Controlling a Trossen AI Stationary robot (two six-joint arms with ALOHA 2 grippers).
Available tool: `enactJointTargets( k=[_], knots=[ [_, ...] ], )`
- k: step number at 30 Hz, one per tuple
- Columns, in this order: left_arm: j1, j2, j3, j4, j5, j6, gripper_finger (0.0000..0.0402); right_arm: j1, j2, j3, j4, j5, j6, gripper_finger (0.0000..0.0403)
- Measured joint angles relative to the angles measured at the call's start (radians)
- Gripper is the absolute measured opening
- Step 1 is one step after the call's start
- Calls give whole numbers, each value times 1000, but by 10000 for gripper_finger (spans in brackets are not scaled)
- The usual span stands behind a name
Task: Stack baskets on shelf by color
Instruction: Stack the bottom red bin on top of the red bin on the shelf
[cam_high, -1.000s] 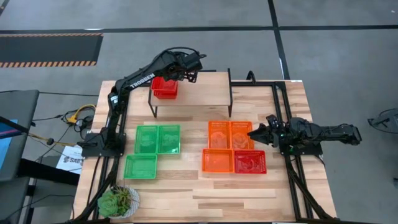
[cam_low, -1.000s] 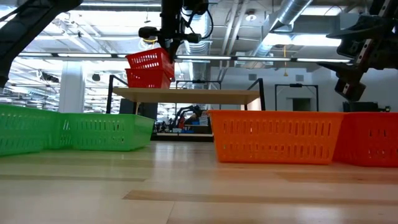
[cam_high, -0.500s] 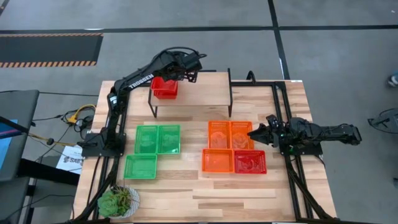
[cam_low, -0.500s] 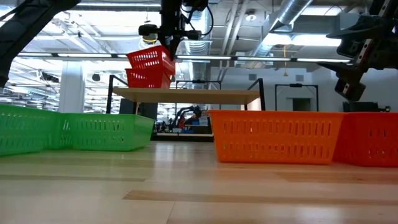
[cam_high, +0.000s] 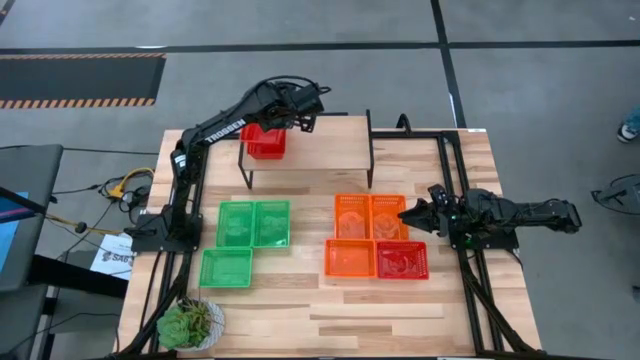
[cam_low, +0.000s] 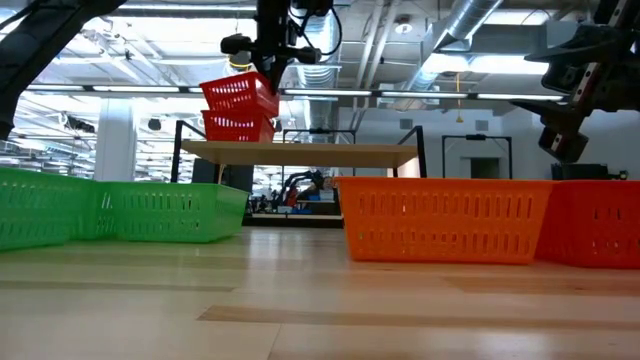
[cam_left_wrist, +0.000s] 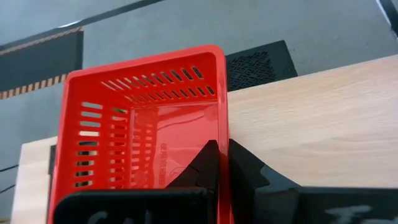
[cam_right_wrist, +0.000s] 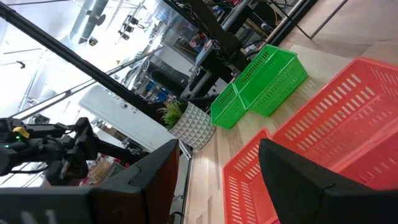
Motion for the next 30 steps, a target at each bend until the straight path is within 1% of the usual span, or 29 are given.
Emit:
enactJointTargets(
  k=[9,14,19,25,27,30],
  knots=[
    [-2,1,-49,2,8,-27,0,0,0,0,0,0,0,244],
    [-7,1,-93,0,35,-33,0,0,0,0,0,0,0,244],
    [-10,2,-98,1,33,-45,0,0,0,0,0,0,-1,244],
    [-9,2,-98,1,90,38,0,0,0,0,0,0,-3,244],
    [-10,2,-98,0,86,47,3,0,0,0,0,0,-7,244],
    [-10,2,-98,1,80,46,19,0,0,0,0,0,-8,244]
  ],
)
